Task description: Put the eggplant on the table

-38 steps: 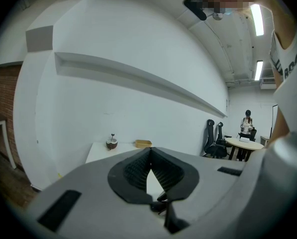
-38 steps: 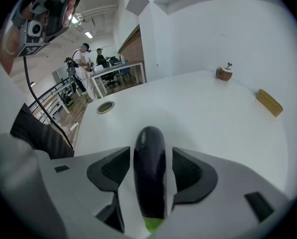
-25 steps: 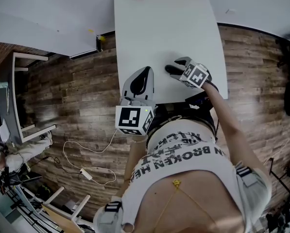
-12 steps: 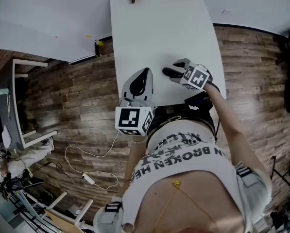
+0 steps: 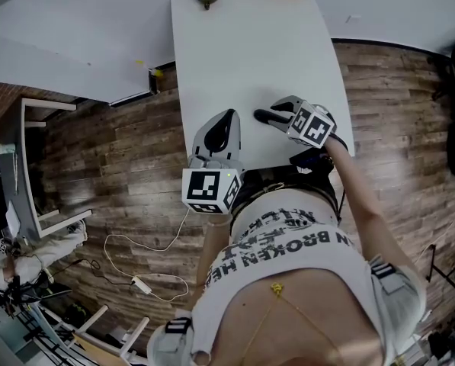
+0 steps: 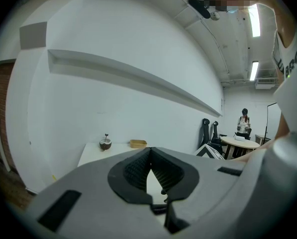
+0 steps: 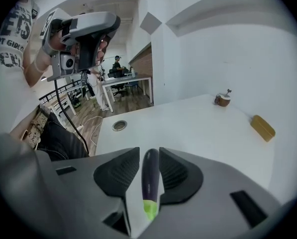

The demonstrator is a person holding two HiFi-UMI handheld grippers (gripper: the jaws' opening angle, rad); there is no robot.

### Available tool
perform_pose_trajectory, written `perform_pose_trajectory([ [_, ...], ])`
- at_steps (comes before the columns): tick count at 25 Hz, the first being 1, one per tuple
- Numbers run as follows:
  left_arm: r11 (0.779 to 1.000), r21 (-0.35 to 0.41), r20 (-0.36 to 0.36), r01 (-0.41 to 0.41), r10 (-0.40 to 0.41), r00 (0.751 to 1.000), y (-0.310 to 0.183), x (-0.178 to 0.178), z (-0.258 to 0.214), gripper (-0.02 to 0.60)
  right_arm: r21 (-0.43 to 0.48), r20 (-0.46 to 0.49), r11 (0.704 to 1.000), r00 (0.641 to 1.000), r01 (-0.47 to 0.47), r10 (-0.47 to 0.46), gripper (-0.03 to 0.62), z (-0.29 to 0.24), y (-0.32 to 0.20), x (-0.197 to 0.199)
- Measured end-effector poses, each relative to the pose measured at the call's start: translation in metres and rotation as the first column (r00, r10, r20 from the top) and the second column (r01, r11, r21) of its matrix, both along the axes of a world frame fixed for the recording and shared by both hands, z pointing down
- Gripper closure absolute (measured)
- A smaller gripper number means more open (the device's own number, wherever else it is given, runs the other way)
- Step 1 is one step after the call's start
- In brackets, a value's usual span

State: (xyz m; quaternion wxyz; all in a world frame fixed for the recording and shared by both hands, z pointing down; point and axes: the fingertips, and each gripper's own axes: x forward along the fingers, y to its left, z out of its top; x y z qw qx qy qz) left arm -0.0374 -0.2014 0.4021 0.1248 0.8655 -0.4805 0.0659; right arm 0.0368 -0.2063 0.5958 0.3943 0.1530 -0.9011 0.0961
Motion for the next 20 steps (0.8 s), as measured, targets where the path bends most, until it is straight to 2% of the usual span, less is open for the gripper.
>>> perform_pose_trajectory([
  [6, 1.0, -0.002, 0.001, -0.018, 0.018, 1.0, 0.0, 0.006, 0.001, 0.575, 0.072, 0.042, 0.997, 0.999, -0.027, 0.024, 0.576, -0.028, -0.001, 0.007],
  [11, 1.0, -0.004, 0.003, -0.023, 0.023, 1.0, -0.003, 0.008, 0.002, 0.575, 0.105, 0.066, 0.994, 0.997, 0.028, -0.035, 0.586, -0.037, 0.006, 0.009],
  [16, 1.0, -0.009, 0.011, -0.025, 0.026, 1.0, 0.0, 0.012, 0.006, 0.575, 0.121, 0.099, 0.992, 0.995, -0.014, 0.002, 0.586, -0.039, 0.01, 0.018],
  [20, 0.999, -0.023, 0.018, -0.03, 0.03, 0.999, 0.002, 0.015, 0.01, 0.575, 0.122, 0.172, 0.991, 0.985, -0.051, 0.029, 0.586, -0.054, 0.012, 0.021],
])
